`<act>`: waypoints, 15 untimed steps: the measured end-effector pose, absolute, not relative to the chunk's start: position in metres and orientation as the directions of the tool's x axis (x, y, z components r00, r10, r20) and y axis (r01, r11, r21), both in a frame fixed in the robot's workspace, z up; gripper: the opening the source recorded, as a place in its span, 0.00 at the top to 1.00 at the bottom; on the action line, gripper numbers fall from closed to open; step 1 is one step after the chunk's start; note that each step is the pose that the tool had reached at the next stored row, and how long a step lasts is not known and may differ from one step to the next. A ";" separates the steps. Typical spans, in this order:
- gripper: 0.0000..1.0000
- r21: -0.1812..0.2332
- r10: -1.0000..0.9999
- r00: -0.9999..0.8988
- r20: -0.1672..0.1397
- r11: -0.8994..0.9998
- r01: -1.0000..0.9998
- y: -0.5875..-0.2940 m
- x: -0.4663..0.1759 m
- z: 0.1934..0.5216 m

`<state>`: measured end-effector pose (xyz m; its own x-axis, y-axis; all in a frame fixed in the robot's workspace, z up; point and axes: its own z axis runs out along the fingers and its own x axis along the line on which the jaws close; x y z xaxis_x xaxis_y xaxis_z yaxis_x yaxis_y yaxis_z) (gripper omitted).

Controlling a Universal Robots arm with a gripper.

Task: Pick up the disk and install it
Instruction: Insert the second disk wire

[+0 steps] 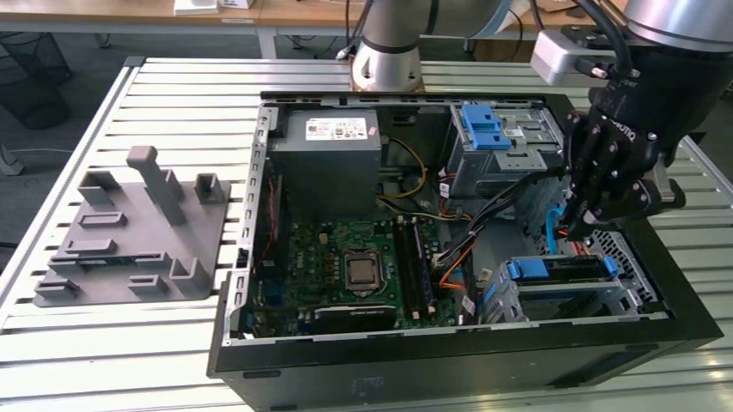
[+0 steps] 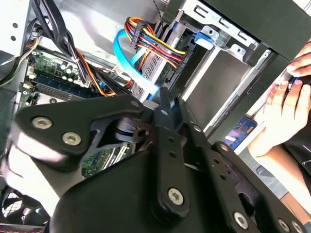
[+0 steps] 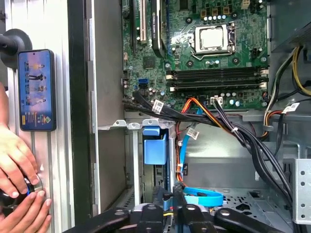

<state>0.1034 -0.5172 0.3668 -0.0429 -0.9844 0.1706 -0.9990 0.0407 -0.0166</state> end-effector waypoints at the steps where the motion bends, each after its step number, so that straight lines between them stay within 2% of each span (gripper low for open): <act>1: 0.81 -0.017 -0.984 -0.043 0.171 0.041 -0.999 -0.517 0.103 0.366; 2: 0.75 -0.017 -0.984 -0.043 0.172 0.041 -0.999 -0.517 0.103 0.366; 6: 0.75 -0.018 -0.984 -0.043 0.173 0.041 -0.999 -0.517 0.104 0.364; 9: 0.76 -0.018 -0.984 -0.043 0.171 0.041 -0.999 -0.517 0.106 0.362; 10: 0.83 -0.017 -0.985 -0.043 0.168 0.041 -0.999 -0.518 0.107 0.362; 15: 0.83 -0.016 -0.990 -0.043 0.136 0.041 -0.999 -0.521 0.110 0.358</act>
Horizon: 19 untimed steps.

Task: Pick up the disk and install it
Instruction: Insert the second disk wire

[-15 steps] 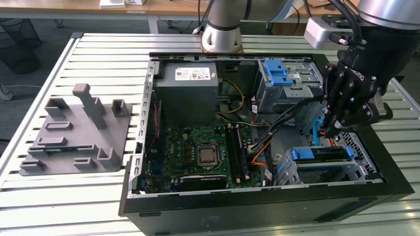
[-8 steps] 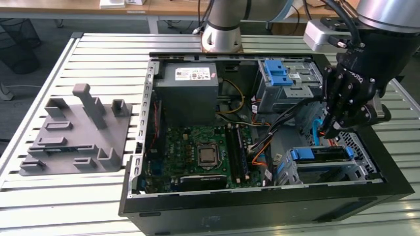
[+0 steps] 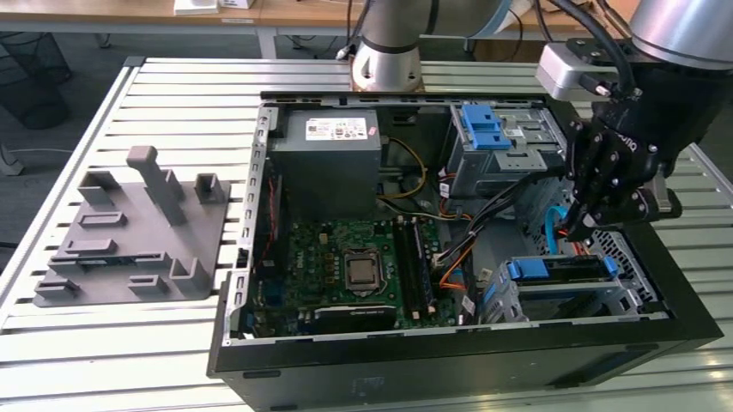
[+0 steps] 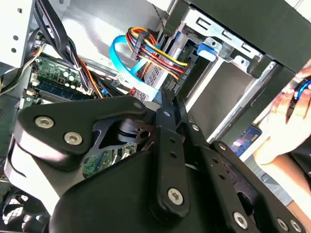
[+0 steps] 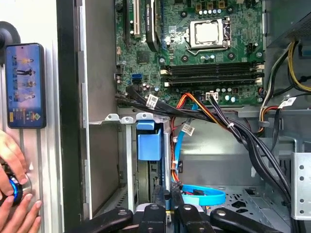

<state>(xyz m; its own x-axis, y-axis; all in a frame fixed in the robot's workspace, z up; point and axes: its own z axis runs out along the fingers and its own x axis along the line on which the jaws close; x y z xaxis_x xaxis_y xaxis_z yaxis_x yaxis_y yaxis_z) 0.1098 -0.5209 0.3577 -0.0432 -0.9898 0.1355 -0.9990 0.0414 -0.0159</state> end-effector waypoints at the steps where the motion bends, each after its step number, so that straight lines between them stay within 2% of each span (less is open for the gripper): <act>1: 0.83 -0.016 -0.990 -0.043 0.133 0.042 -0.999 -0.522 0.110 0.356; 11: 0.83 -0.016 -0.991 -0.044 0.128 0.042 -0.999 -0.531 0.110 0.350; 15: 0.83 -0.013 -0.996 -0.044 0.071 0.043 -0.999 -0.531 0.110 0.350; 19: 0.83 -0.012 -0.998 -0.044 0.046 0.044 -0.999 -0.535 0.109 0.349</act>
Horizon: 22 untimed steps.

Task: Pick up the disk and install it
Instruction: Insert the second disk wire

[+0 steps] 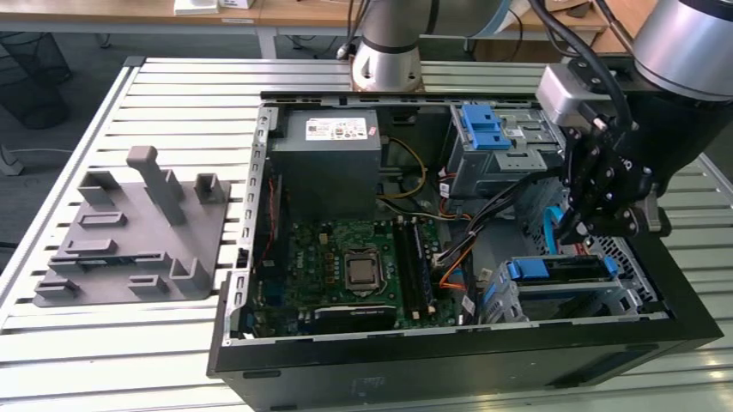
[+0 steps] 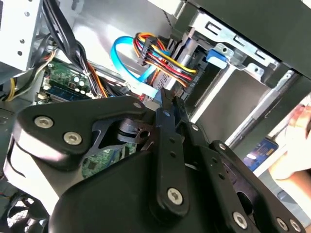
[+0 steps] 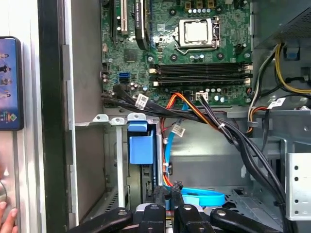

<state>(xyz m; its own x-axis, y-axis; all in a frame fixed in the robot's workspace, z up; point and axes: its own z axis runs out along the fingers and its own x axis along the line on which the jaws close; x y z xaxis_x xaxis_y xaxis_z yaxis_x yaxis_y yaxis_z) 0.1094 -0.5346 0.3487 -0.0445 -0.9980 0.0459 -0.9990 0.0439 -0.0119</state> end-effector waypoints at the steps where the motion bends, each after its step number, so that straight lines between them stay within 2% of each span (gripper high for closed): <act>1: 0.83 -0.012 -0.998 -0.045 0.046 0.044 -0.999 -0.536 0.109 0.348; 7: 0.83 -0.009 -0.998 -0.045 0.046 0.044 -0.999 -0.546 0.109 0.347; 12: 0.83 0.009 -0.998 -0.044 0.047 0.044 -0.999 -0.548 0.109 0.344; 22: 0.83 0.011 -0.998 -0.044 0.047 0.044 -0.999 -0.550 0.109 0.341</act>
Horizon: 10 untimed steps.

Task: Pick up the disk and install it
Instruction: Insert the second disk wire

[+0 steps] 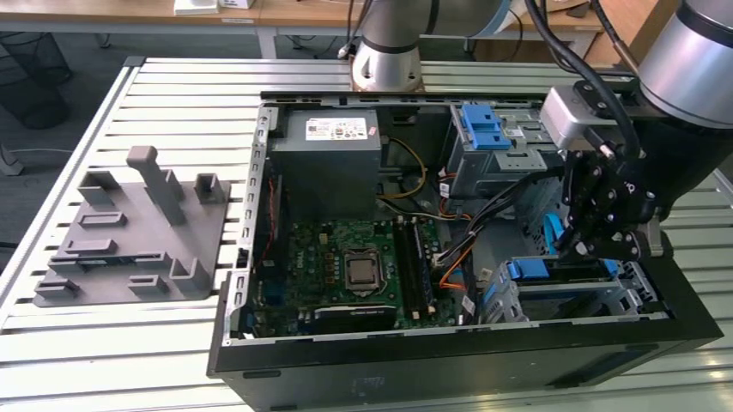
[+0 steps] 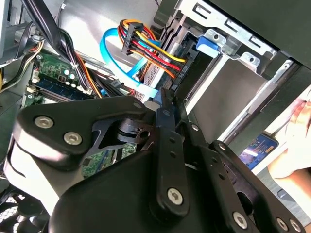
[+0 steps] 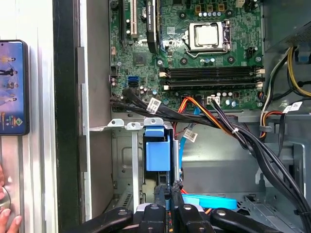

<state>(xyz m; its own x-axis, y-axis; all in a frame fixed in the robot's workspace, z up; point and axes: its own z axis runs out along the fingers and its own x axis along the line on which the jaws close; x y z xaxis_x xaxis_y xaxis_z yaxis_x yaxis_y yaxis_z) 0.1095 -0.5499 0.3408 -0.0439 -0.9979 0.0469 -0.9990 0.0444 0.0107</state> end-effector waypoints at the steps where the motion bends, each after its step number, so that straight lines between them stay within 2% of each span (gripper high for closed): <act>1: 0.83 0.011 -0.998 -0.044 0.047 0.044 -0.999 -0.550 0.110 0.340; 10: 0.83 0.011 -0.998 -0.044 0.047 0.045 -0.999 -0.550 0.112 0.338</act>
<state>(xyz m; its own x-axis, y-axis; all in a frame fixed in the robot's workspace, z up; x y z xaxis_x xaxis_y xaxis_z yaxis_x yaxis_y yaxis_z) 0.1116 -0.5499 0.3376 -0.0441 -0.9979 0.0468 -0.9989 0.0447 0.0108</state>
